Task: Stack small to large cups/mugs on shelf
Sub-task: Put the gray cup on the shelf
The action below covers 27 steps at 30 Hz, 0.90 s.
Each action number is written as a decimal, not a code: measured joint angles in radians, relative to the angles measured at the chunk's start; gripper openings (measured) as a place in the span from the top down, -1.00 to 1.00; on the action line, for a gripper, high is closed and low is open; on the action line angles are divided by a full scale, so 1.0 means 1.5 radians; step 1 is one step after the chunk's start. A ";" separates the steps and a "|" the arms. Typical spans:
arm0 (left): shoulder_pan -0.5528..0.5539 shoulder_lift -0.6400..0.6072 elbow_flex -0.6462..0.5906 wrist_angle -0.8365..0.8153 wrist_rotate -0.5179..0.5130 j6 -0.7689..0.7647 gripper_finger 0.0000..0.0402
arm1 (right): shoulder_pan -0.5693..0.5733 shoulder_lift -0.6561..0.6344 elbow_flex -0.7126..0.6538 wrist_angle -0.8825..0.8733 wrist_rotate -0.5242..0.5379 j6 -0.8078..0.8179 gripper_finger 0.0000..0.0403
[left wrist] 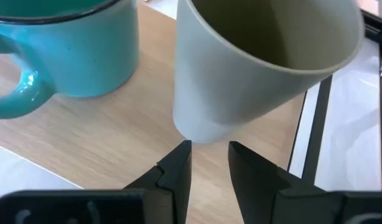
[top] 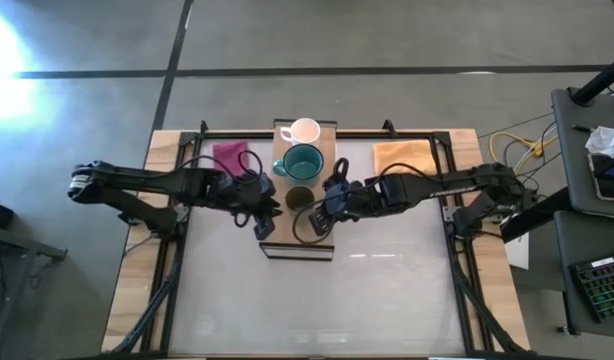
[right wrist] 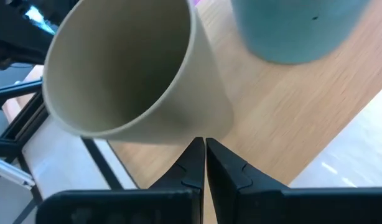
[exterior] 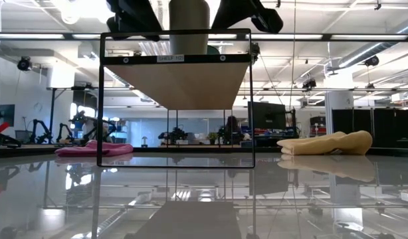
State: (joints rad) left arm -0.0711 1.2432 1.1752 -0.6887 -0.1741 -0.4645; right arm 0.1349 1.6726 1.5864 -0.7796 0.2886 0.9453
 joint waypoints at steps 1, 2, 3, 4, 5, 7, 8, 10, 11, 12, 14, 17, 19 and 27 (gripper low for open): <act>0.000 -0.002 0.000 -0.001 0.000 0.000 0.55 | -0.003 0.000 0.000 0.000 0.000 -0.002 0.96; 0.000 -0.006 0.000 -0.001 0.000 0.000 0.55 | -0.004 0.000 0.000 0.000 0.000 -0.003 0.96; 0.000 -0.011 -0.001 -0.001 0.000 -0.001 0.55 | -0.005 0.000 0.000 0.002 0.000 -0.003 0.96; 0.000 -0.016 -0.001 -0.002 -0.001 -0.004 0.55 | -0.006 0.000 0.000 0.003 0.000 -0.003 0.96; 0.000 -0.022 -0.001 -0.001 -0.005 -0.008 0.55 | -0.006 0.000 0.000 0.004 0.000 -0.004 0.96; 0.000 -0.030 -0.001 -0.001 -0.012 -0.016 0.55 | -0.006 0.000 0.000 0.005 -0.001 -0.005 0.96; 0.000 -0.033 -0.001 -0.001 -0.014 -0.017 0.55 | -0.006 0.000 0.000 0.005 -0.001 -0.006 0.96; 0.000 -0.041 -0.001 -0.002 -0.017 -0.018 0.55 | -0.006 0.000 0.000 0.006 -0.001 -0.008 0.96; 0.000 -0.045 -0.001 -0.002 -0.019 -0.018 0.55 | -0.006 0.000 0.000 0.007 -0.001 -0.009 0.96; 0.000 -0.050 -0.001 -0.002 -0.020 -0.018 0.55 | -0.006 0.000 0.000 0.008 -0.003 -0.010 0.96; 0.000 -0.055 -0.001 -0.002 -0.025 -0.019 0.55 | -0.006 0.000 0.000 0.008 -0.005 -0.013 0.96; 0.000 -0.056 -0.002 -0.002 -0.028 -0.019 0.55 | -0.006 0.000 0.000 0.008 -0.008 -0.014 0.96; 0.000 -0.057 -0.002 -0.002 -0.029 -0.020 0.55 | -0.006 0.000 0.000 0.008 -0.008 -0.014 0.96; -0.001 -0.052 -0.002 -0.002 -0.028 -0.020 0.55 | -0.006 0.000 0.000 0.030 -0.022 -0.020 0.96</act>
State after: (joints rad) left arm -0.0719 1.1652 1.1717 -0.6910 -0.2169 -0.4942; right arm 0.1257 1.6726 1.5860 -0.7342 0.2555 0.9146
